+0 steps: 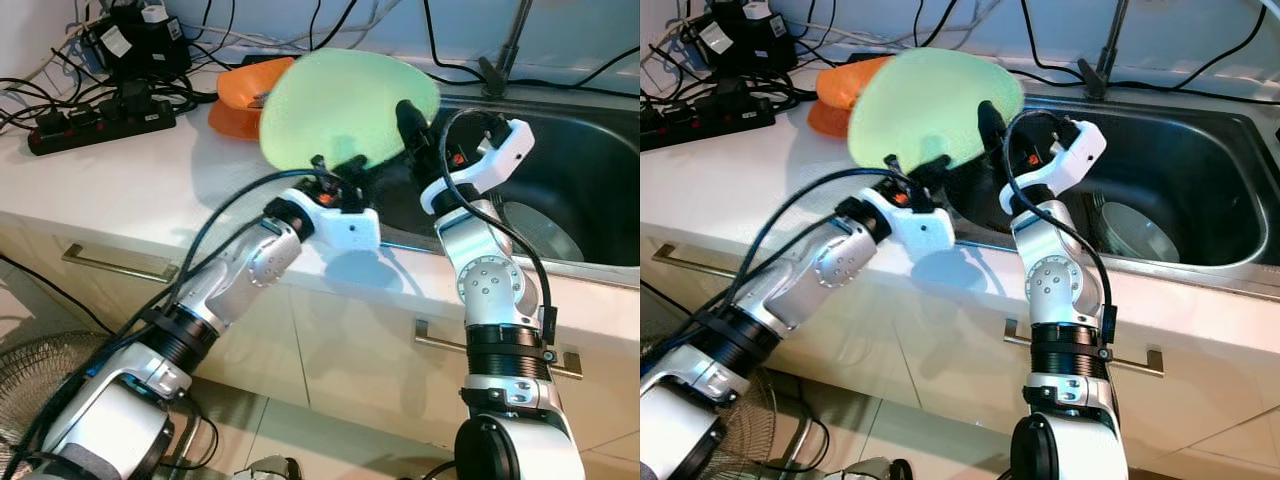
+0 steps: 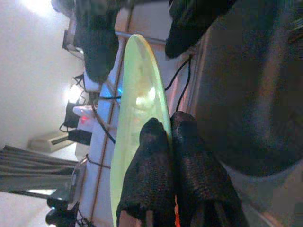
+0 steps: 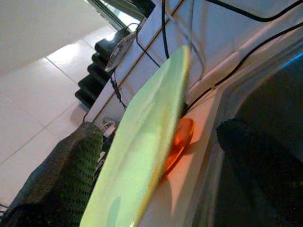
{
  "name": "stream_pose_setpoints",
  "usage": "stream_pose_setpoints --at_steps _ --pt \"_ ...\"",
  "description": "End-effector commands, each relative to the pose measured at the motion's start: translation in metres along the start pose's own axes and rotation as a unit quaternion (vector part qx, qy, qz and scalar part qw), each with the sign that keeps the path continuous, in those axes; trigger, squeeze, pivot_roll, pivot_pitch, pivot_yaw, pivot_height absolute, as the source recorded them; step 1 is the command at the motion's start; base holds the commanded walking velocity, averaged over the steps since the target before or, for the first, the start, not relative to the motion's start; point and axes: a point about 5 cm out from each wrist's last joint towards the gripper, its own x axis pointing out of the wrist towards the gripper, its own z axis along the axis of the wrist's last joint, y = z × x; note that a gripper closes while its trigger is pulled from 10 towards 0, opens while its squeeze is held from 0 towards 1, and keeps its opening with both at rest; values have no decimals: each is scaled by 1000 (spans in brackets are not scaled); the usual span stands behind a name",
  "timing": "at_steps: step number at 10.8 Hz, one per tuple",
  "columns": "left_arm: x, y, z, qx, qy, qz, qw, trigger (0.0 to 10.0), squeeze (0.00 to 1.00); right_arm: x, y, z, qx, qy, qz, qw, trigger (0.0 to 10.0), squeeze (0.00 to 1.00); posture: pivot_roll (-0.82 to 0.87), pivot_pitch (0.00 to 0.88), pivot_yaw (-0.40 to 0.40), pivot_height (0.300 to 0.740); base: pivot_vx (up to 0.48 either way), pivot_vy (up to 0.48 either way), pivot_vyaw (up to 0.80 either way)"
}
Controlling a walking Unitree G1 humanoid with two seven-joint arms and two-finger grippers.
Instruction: Kitchen organization
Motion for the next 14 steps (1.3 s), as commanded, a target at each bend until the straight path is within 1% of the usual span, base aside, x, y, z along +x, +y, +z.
stream_pose_setpoints --at_steps 1,2,3,14 --pt "5 12 5 12 -21 14 1000 10000 0 1 5 -2 6 5 7 1000 10000 0 38 0 78 740 0 0 0" --pt "5 12 6 12 -27 11 1000 10000 0 1 4 -3 7 6 6 1000 10000 0 39 0 77 740 0 0 0" --pt "4 12 6 12 -28 10 999 10000 0 1 5 -3 8 6 6 1000 0 0 39 0 77 740 0 0 0" --pt "5 14 8 23 -36 20 999 10000 0 0 3 -7 18 11 3 1000 0 0 42 0 73 740 0 0 0"
